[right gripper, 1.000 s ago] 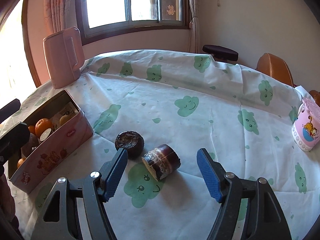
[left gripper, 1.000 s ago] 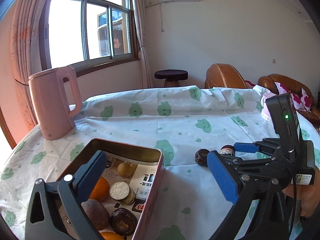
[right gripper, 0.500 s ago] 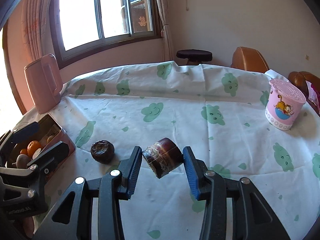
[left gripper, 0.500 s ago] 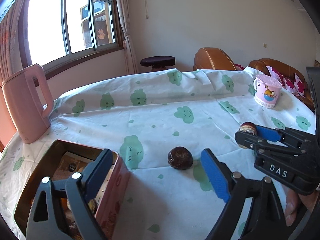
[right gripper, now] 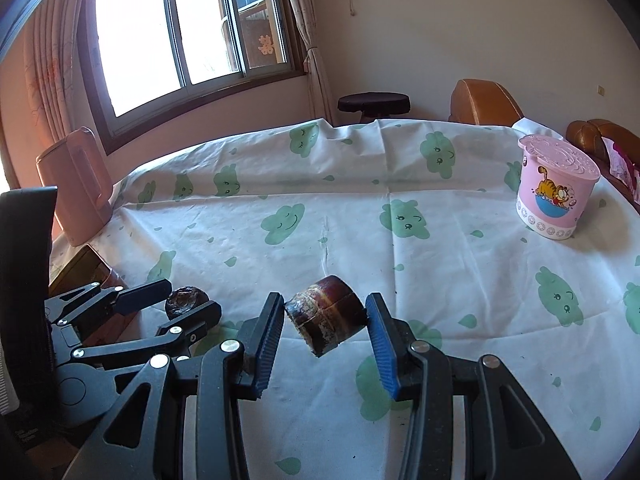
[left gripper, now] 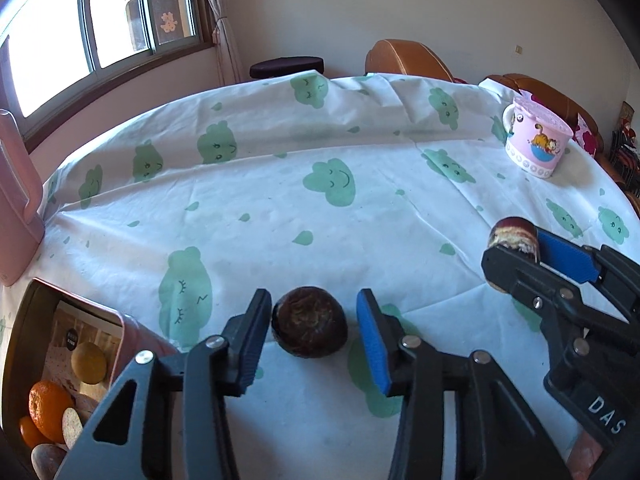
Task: Organize fruits
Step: 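Grasp the brown jar with the right tool while the left tool grasps the dark round fruit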
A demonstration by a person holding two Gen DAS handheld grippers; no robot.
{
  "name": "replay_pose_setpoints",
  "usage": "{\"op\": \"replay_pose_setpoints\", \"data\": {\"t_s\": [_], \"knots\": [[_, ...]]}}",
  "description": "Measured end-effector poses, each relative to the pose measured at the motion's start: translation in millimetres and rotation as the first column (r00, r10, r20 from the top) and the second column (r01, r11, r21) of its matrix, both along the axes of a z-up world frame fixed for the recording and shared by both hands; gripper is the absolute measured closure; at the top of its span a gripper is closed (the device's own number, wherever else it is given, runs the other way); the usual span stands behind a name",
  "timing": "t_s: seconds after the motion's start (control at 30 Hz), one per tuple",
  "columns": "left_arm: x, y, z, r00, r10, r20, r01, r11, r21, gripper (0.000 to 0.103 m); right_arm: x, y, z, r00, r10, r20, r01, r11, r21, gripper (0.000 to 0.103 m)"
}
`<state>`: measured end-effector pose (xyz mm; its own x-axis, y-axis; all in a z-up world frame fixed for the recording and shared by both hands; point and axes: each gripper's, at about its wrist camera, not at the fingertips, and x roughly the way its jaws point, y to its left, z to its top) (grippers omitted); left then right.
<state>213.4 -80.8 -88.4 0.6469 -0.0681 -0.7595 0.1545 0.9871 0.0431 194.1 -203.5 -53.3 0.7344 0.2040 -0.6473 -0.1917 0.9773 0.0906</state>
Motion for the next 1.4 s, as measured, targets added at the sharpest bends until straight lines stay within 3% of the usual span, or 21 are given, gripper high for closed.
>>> {"op": "replay_pose_setpoints", "data": {"t_s": [0.4,1.4], "knots": [[-4,17,7,0.999,0.028,0.034,-0.024,0.994,-0.104,0.065,-2,4,0,1.000,0.019,0.008,-0.019,1.000,-0.015,0.058],[-33,27,30,0.969,0.098,0.229,-0.074,0.991,-0.112,0.065,-25,4,17,0.988,0.052,0.147,-0.054,0.999,0.004,0.058]]}}
